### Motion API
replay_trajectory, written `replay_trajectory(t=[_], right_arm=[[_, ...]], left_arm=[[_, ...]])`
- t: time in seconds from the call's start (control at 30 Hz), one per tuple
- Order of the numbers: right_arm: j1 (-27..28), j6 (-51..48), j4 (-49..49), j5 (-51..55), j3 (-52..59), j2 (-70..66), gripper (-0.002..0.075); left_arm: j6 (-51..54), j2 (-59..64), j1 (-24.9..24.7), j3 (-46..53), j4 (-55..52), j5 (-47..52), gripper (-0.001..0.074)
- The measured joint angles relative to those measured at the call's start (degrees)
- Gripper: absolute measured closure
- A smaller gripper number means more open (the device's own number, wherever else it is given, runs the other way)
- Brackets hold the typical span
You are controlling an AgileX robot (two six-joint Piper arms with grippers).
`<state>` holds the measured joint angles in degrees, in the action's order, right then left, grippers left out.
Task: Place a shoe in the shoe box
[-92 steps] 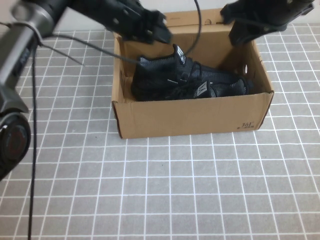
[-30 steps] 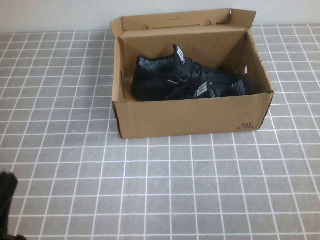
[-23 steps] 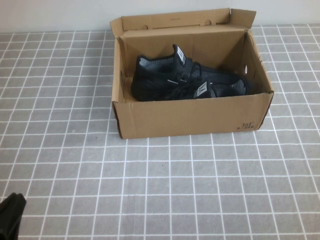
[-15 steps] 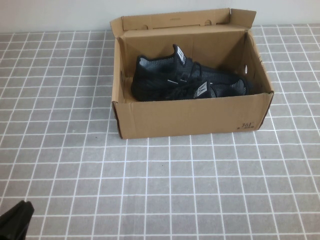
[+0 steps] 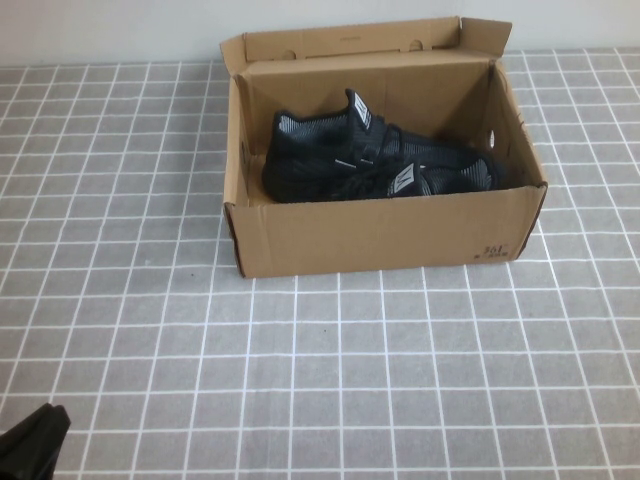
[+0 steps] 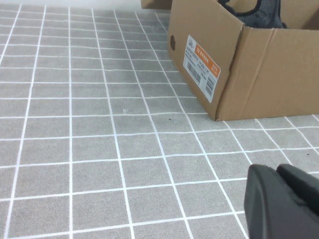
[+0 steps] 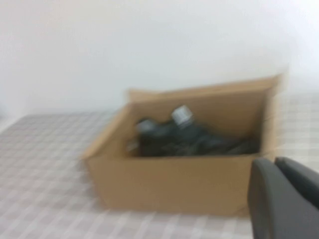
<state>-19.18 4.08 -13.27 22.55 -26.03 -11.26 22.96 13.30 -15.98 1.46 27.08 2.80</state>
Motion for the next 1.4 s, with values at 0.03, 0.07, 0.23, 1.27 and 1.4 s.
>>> replay_trajectory(t=[0.03, 0.07, 0.23, 1.27, 1.4], right_arm=[[1.77, 0.00, 0.95, 0.00, 0.10, 0.68, 0.0742], [3.94, -0.12, 1.66, -0.13, 0.10, 1.12, 0.0742], [13.82, -1.18, 2.20, -7.35, 5.28, 2.46, 0.0742], [17.96, -10.22, 1.76, -2.50, 27.51, 11.69, 0.0742], [17.96, -10.22, 1.76, -2.38, 27.51, 11.69, 0.0742]], left_arm=[[0.00, 0.00, 0.00, 0.00, 0.00, 0.00, 0.0734], [0.00, 0.00, 0.00, 0.00, 0.00, 0.00, 0.0734], [0.00, 0.00, 0.00, 0.00, 0.00, 0.10, 0.0734], [0.00, 0.00, 0.00, 0.00, 0.00, 1.30, 0.0734], [0.00, 0.00, 0.00, 0.00, 0.00, 1.30, 0.0734]])
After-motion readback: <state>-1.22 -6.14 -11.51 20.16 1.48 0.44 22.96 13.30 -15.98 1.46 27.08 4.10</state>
